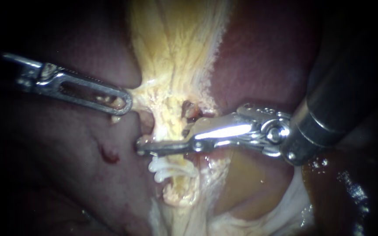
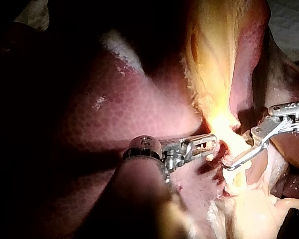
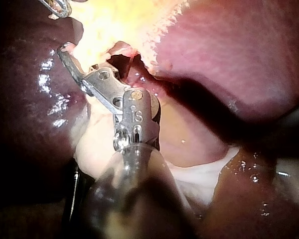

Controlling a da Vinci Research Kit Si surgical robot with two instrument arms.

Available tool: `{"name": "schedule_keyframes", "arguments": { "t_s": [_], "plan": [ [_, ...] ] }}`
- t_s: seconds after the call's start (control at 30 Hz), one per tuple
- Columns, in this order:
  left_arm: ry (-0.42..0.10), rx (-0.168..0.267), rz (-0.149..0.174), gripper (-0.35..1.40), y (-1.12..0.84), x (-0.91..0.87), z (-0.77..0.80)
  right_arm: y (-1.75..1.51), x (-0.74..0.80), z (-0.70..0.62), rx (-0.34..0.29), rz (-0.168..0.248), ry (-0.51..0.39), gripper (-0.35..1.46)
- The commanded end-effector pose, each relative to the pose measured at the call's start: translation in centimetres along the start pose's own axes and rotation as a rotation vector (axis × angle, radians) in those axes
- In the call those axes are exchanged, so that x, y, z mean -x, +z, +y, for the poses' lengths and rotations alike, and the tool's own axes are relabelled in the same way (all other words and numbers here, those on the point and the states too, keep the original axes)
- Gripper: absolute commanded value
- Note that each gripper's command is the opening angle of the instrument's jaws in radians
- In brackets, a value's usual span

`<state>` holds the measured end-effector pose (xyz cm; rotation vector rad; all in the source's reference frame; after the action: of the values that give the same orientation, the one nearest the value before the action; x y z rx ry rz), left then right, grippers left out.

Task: Going back third clip left tube

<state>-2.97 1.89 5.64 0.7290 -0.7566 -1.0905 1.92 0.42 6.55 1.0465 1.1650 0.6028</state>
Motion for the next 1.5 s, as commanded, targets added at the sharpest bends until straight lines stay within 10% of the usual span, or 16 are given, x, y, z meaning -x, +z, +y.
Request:
{"name": "schedule_keyframes", "arguments": {
  "t_s": [0.03,0.23,0.5,0.9,1.5],
  "plan": [
    [0.0,0.0,0.0,-0.35,0.0,0.0,0.0,0.0,0.0,0.0,0.0,0.0,0.0,-0.35],
    [0.0,0.0,0.0,-0.35,0.0,0.0,0.0,0.0,0.0,0.0,0.003,-0.003,-0.024,-0.35],
    [0.0,0.0,0.0,-0.35,0.0,0.0,0.0,0.12,0.06,0.08,0.049,0.049,-0.168,0.42],
    [0.0,0.0,0.0,-0.35,-0.01,-0.01,-0.01,-0.01,0.13,0.32,0.157,0.062,-0.324,0.5],
    [0.0,0.001,-0.001,-0.35,0.0,-0.02,-0.02,-1.0,0.2,-0.17,0.157,0.039,-0.454,0.5]
  ]
}}
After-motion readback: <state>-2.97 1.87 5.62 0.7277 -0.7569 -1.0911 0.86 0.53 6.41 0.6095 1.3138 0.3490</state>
